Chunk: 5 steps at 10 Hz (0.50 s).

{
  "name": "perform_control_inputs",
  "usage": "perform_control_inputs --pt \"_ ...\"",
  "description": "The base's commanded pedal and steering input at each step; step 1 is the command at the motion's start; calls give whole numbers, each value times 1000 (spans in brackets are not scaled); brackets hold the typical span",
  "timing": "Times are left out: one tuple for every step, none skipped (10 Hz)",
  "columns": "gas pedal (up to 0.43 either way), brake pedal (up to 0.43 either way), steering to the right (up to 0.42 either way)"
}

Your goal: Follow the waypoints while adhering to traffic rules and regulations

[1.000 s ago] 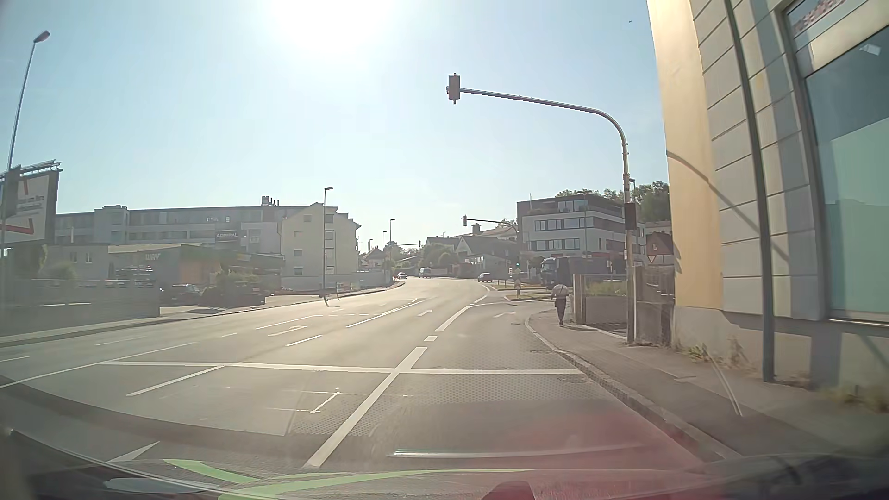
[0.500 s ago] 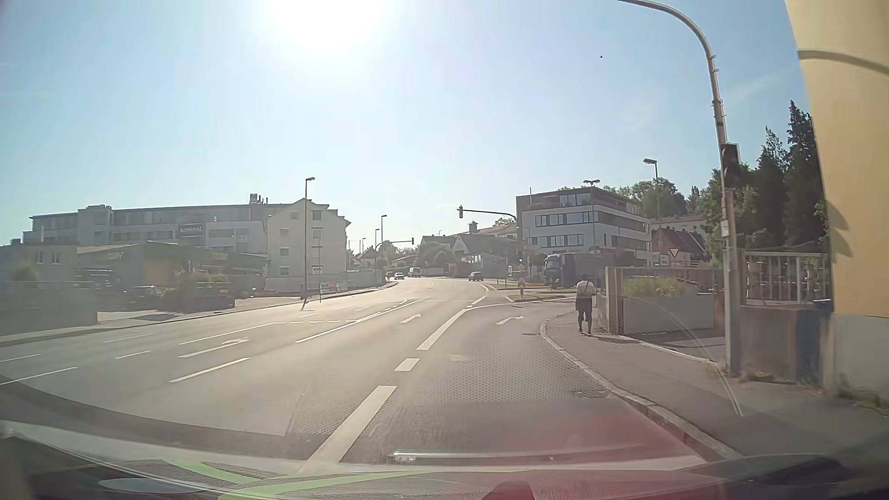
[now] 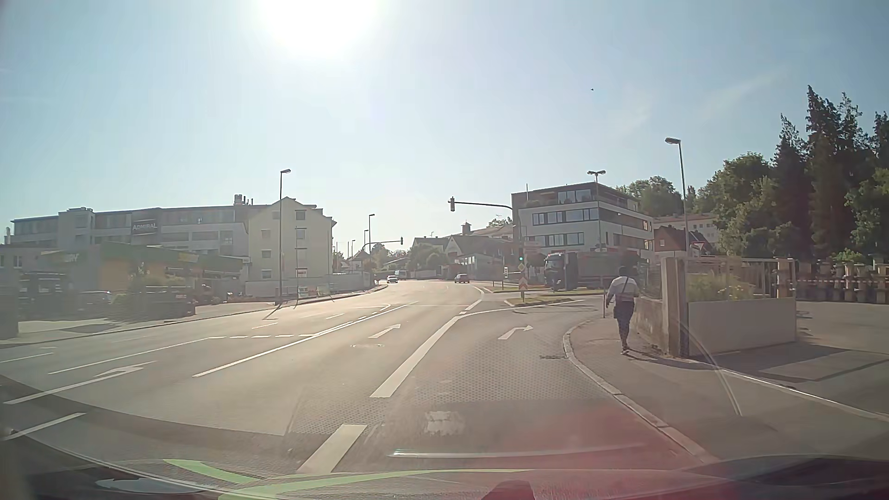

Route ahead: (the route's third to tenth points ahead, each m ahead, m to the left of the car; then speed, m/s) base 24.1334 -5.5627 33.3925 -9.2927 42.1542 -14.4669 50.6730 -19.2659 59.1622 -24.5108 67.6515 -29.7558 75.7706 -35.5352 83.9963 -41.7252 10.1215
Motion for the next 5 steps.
perform_control_inputs --pt "0 146 11" --pt "0 146 12" --pt "0 146 14" --pt "0 146 18" --pt "0 146 24"
